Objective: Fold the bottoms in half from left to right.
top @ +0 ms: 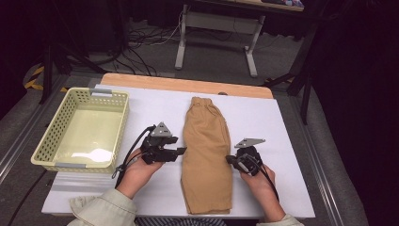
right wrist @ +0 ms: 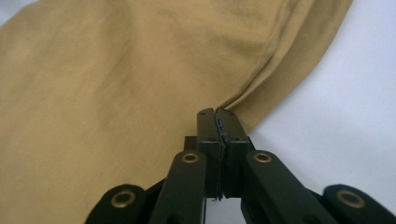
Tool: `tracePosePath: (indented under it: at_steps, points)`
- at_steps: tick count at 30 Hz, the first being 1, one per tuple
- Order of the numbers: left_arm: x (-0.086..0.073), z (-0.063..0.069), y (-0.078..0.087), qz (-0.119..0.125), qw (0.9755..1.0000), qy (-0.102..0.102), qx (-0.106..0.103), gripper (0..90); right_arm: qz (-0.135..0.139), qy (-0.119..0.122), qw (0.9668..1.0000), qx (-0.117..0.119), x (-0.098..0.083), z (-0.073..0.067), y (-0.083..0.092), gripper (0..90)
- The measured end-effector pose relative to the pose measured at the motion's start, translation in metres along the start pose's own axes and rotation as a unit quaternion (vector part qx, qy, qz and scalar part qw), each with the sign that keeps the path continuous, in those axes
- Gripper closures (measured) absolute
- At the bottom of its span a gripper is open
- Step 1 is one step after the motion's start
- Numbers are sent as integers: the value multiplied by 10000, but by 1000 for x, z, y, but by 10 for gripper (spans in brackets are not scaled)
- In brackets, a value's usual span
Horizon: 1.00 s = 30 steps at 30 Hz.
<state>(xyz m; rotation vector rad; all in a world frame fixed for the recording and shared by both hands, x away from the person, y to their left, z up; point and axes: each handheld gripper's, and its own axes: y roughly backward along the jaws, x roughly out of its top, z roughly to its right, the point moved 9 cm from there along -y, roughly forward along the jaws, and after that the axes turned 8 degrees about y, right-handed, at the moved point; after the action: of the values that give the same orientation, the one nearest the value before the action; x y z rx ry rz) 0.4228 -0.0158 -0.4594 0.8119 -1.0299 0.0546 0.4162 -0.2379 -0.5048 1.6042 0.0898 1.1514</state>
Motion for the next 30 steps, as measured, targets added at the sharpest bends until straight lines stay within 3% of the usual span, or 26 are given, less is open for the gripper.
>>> tracePosePath:
  at_steps: [10, 15, 19, 24, 30]
  points:
    - [-1, 0, -1, -18, 10000, 33, -7, 464, -84, -266, 9995, 151, -14, -1, 7, 900]
    - [-1, -1, -2, -43, 10000, 8, 15, 462, -100, -270, 9994, 166, -16, -2, 6, 877]
    - [-1, -2, -3, -22, 10000, 89, 0, 453, 100, -224, 9997, 86, -10, 1, 10, 688]
    - [1, -5, -5, -72, 9999, 55, -48, 382, 498, 55, 9987, -114, 3, 9, 20, 491]
    - [8, -11, -9, -75, 9999, 65, -103, 257, 754, 59, 9970, -146, 17, 18, 28, 370]
